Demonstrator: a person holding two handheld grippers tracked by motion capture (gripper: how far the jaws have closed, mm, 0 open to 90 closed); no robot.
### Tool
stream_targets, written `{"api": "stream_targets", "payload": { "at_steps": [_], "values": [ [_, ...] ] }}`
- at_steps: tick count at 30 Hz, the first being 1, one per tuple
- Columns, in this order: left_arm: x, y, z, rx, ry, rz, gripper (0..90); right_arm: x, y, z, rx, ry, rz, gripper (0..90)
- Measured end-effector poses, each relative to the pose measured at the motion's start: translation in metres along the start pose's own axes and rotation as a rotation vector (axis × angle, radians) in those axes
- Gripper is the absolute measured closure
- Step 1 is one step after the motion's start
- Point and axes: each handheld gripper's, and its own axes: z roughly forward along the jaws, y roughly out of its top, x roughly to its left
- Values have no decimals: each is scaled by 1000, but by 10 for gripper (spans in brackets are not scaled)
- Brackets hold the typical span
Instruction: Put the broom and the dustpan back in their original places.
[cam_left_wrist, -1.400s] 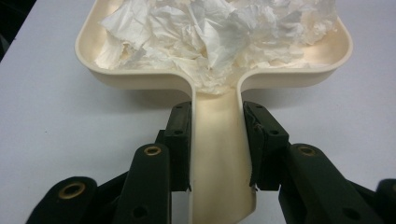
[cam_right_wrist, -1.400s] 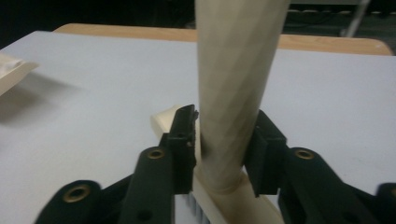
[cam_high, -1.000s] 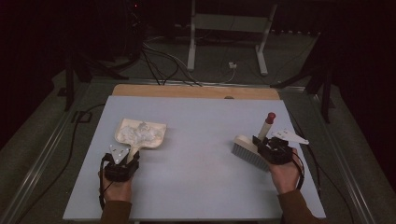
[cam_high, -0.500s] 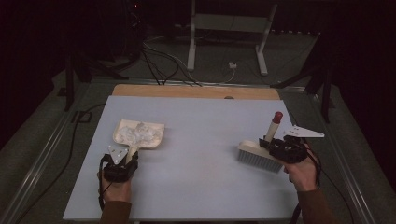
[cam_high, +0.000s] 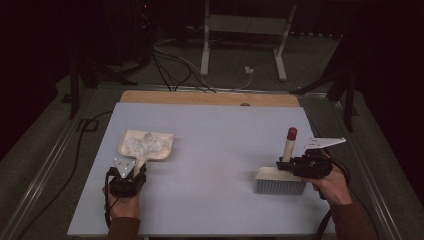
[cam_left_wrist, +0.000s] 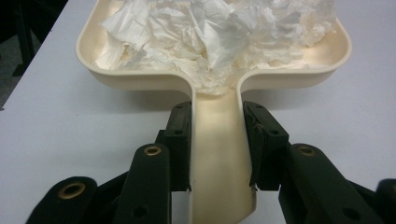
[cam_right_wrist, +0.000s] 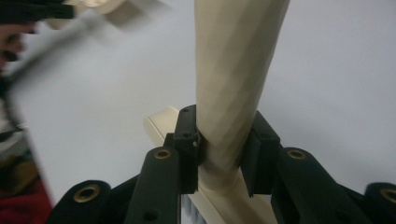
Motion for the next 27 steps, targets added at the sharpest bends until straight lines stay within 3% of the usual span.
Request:
{"api": "stream_targets", "payload": {
  "at_steps": [2,4,7,9,11,17,27],
  "values": [
    [1,0,0,1,3,-2,665,-2,0,2,18,25,16,714],
    [1,0,0,0,6,-5,664,-6,0,8,40,-4,24,714],
    [0,0,0,0,13,-5,664,-15,0,16,21,-25,76,712],
    [0,0,0,2,18,-7,665,-18,1,23,18,-92,89,710],
    [0,-1,1,5,22,-15,664,-19,2,30,15,-127,109,699],
    [-3,-3,2,13,34,-10,664,-23,6,55,51,-259,109,665],
    [-10,-6,6,31,47,9,664,-41,3,84,106,-316,161,640]
  ]
}}
